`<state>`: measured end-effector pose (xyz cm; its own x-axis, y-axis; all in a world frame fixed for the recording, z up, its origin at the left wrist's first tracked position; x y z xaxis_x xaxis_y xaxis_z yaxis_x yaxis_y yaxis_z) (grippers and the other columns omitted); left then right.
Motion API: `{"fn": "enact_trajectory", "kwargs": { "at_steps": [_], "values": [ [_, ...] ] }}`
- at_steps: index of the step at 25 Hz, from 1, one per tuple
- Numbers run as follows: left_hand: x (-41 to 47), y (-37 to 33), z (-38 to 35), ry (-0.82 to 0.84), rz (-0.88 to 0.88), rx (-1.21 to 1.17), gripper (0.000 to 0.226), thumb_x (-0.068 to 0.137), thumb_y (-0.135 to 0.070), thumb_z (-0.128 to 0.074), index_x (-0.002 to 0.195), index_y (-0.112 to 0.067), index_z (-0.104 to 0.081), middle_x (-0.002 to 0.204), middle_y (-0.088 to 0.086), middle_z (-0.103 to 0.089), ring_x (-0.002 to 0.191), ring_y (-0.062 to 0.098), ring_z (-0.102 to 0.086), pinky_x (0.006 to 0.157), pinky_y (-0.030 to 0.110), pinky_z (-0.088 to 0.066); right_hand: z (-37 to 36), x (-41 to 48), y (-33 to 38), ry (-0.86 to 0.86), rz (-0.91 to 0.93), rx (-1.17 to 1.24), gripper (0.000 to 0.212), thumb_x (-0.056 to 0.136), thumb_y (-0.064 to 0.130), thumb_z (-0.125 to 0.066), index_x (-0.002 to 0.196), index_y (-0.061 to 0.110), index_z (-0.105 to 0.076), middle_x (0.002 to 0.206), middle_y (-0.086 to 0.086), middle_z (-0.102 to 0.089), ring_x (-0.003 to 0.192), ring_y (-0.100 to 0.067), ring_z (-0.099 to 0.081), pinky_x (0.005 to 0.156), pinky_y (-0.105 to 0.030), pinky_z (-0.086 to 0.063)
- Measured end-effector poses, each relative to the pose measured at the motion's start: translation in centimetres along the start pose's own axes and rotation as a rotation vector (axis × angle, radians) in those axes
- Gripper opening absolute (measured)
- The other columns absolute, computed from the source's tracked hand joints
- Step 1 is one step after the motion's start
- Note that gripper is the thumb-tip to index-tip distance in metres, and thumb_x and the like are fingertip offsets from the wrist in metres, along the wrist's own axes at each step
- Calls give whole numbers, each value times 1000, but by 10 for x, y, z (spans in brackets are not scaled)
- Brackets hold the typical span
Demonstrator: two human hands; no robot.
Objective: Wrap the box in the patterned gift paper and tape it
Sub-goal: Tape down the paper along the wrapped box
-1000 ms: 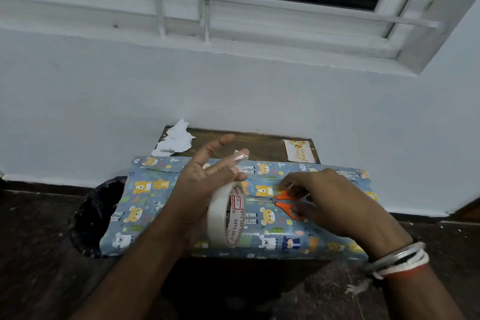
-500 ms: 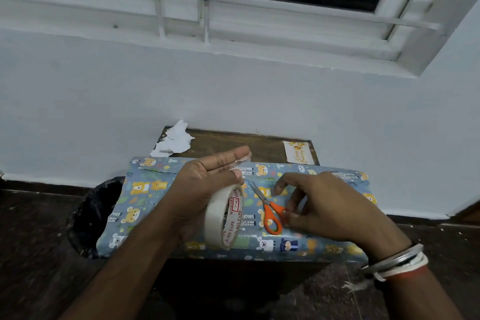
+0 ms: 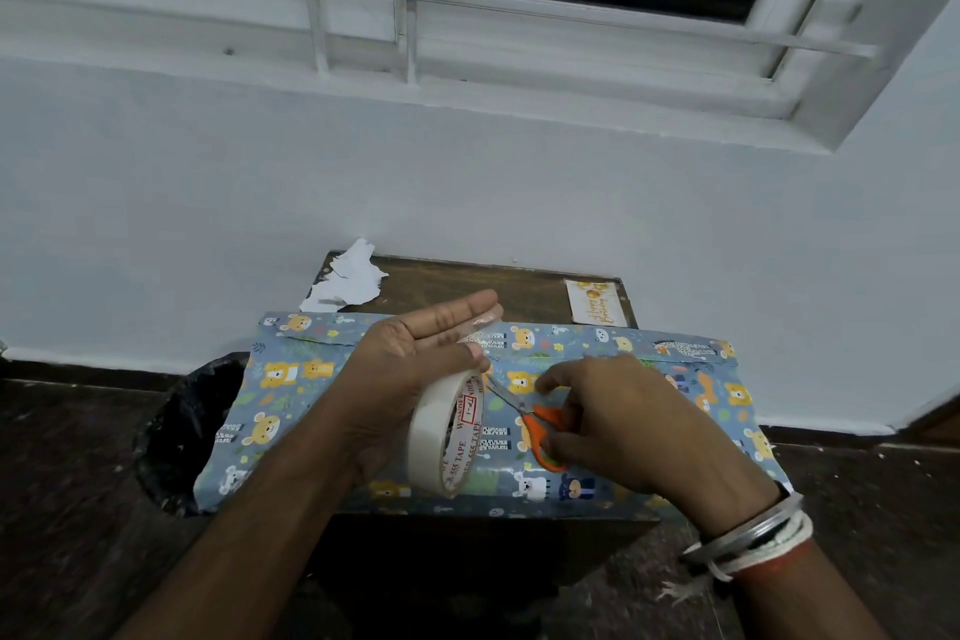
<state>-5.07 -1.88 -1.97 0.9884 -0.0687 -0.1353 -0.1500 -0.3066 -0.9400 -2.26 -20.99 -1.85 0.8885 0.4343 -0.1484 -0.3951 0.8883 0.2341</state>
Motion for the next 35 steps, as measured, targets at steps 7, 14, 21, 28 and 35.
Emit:
{"fn": "enact_trajectory", "kwargs": {
  "at_steps": [7, 14, 21, 28, 35],
  "values": [
    [-1, -5, 6, 76, -25, 22, 42, 88, 4, -69, 122, -20, -73, 126, -4, -73, 82, 12, -69, 73, 23, -58, 19, -8, -5, -94, -27, -54, 26, 79, 52, -68, 98, 34, -68, 85, 13, -71, 79, -8, -67, 70, -30, -57],
    [0, -5, 10, 144, -29, 74, 47, 77, -8, -72, 122, -23, -74, 128, -4, -72, 91, 11, -72, 81, 24, -59, 12, -10, -9, 234, 74, 876, 21, 83, 32, -84, 99, 22, -74, 81, -8, -78, 54, -27, -50, 46, -25, -43],
    [-2, -6, 9, 175, 6, 133, 45, 90, 5, -65, 126, -20, -71, 127, -3, -73, 91, 13, -70, 83, 24, -58, 21, -18, 0, 401, 332, 938, 42, 89, 50, -73, 91, 8, -73, 76, -11, -73, 45, -15, -38, 48, -26, -30],
    [-3, -3, 6, 215, 41, 152, 47, 90, 8, -64, 128, -19, -69, 127, -3, -73, 102, 22, -68, 84, 25, -59, 17, -18, 2, 457, 318, 914, 23, 92, 29, -71, 90, 6, -73, 74, -9, -73, 64, -13, -62, 70, -18, -48],
    [-4, 0, 1, 242, 76, 193, 46, 91, 9, -61, 125, -21, -70, 125, -5, -73, 100, 15, -69, 88, 25, -57, 17, -18, 1, 453, 318, 913, 13, 92, 26, -72, 89, 14, -76, 74, -8, -73, 68, -16, -65, 74, -21, -50]
  ]
}}
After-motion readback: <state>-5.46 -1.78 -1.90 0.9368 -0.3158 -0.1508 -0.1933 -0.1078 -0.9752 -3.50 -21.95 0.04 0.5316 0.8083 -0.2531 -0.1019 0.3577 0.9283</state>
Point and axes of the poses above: each hand's wrist, its own x-axis towards the middle knuckle, its own z-axis out of the back of the hand, y = z × x, the point moved 4 cm from there along x, towards the middle knuckle
